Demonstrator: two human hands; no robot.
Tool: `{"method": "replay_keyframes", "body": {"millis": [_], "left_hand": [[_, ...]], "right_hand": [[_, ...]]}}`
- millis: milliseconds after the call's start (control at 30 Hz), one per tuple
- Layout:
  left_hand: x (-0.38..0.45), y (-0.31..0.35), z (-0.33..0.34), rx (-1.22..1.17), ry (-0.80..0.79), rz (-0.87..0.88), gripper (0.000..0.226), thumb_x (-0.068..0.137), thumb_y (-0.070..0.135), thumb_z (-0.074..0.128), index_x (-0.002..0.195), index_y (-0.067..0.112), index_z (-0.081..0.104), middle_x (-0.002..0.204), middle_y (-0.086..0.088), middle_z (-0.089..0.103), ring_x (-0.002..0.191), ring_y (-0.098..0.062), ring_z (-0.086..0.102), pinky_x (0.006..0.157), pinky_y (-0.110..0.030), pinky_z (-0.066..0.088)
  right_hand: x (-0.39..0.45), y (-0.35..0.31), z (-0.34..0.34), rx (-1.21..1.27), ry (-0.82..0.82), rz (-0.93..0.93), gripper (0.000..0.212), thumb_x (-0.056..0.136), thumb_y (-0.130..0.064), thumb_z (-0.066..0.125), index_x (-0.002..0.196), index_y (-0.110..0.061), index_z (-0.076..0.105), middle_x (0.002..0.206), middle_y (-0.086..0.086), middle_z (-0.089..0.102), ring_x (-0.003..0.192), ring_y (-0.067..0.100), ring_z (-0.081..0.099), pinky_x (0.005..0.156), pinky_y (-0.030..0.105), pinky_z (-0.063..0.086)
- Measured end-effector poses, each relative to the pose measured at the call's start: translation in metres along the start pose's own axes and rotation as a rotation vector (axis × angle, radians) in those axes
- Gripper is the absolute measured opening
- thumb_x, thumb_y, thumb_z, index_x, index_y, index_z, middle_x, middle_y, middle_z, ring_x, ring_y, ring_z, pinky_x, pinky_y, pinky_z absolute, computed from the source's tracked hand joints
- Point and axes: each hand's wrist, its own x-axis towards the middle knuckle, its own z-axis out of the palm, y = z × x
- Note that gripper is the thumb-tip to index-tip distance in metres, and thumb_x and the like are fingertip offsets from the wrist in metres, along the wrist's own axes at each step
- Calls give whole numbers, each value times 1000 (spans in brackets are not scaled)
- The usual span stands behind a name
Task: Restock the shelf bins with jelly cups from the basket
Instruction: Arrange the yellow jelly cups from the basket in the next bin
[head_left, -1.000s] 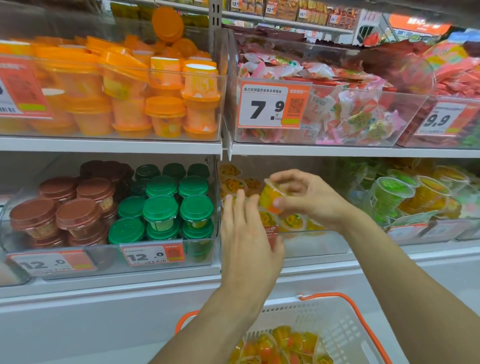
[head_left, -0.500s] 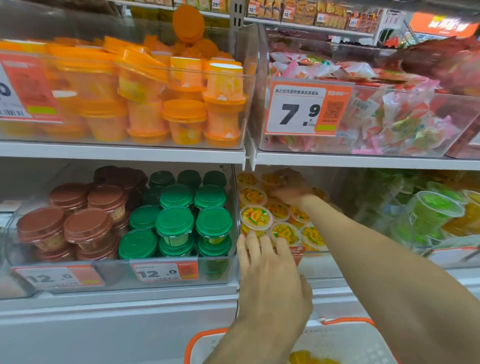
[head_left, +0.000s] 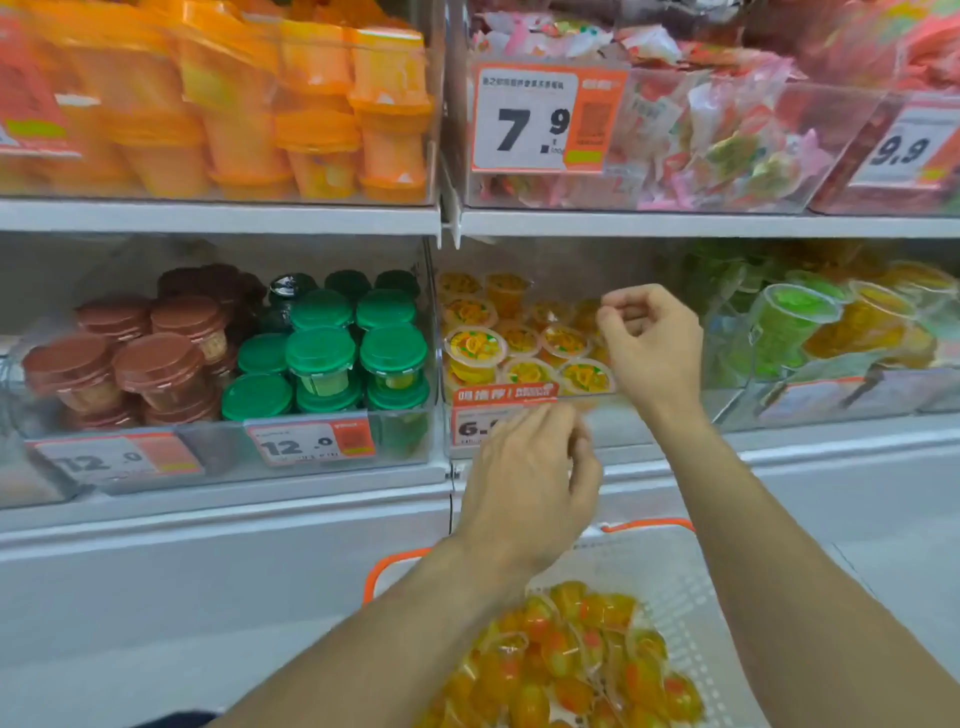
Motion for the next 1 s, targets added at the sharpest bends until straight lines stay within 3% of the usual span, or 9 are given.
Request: {"method": "replay_keyframes", "body": {"millis": [100,167,267,367,467,567,700,867,1000], "left_hand": [[-41,-21,22,102,-361,-75,12,94,25,48,85,19,52,85,0,63,78,-25,58,65,-38,44],[-79,-41,36,198,-648,-158,15,96,28,47,82,21,49,90,-5,65,84,-30,62,67,-37,45],[-150,-59,59,178,-934,-452,11,96,24,50,97,16,57,104,-12,66,98,-29,63,74,-34,48],[-224,-68,88,195,-1058,-653,38,95,25,58,130,12,48,135,-16,51,122,-28,53,87,-29,45],[-276,-74,106,264,-1055,-712,78,91,38,63,154,17,23,157,-18,18,128,-34,48,103,-38,45],[-291,-79,116,279,-1010,-753,80,91,35,65,154,16,20,159,-18,10,134,-37,42,105,-41,42],[-281,-89,132,212,-814,-893,75,89,30,70,144,7,25,147,-19,30,126,-33,49,99,-38,45],[-275,-118,153,-12,-627,-1240,93,73,64,74,144,19,34,133,-5,58,116,-28,60,92,-42,55],[-277,-121,155,23,-558,-1299,63,71,58,80,120,24,61,112,1,70,95,-22,67,80,-32,52]], "right_hand": [[-67,20,-22,164,163,93,22,86,-8,62,81,-29,61,70,-7,59,60,4,52,60,16,44],[-126,56,-26,154,115,247,22,85,-9,61,83,-30,59,71,-4,59,64,9,55,65,24,48],[-220,122,-37,-136,-353,505,10,84,-15,67,93,-20,65,79,2,66,77,21,65,77,39,55],[-301,169,-57,-477,-1042,699,34,88,-28,70,117,-13,62,111,9,69,102,26,65,86,37,54],[-358,187,-68,-606,-1314,852,65,83,-39,73,139,-19,47,136,7,55,121,26,55,93,32,48],[-378,190,-63,-614,-1399,877,81,75,-40,77,146,-27,40,145,3,51,128,26,52,105,38,46],[-379,199,-53,-597,-1401,935,86,72,-50,79,147,-28,41,145,2,51,130,29,50,107,41,44],[-370,207,-47,-551,-1329,1144,72,87,-36,72,146,-12,39,146,12,48,129,32,50,105,45,47],[-363,218,-40,-606,-1114,1190,85,94,-44,59,154,1,19,146,18,47,130,33,51,105,41,47]]}}
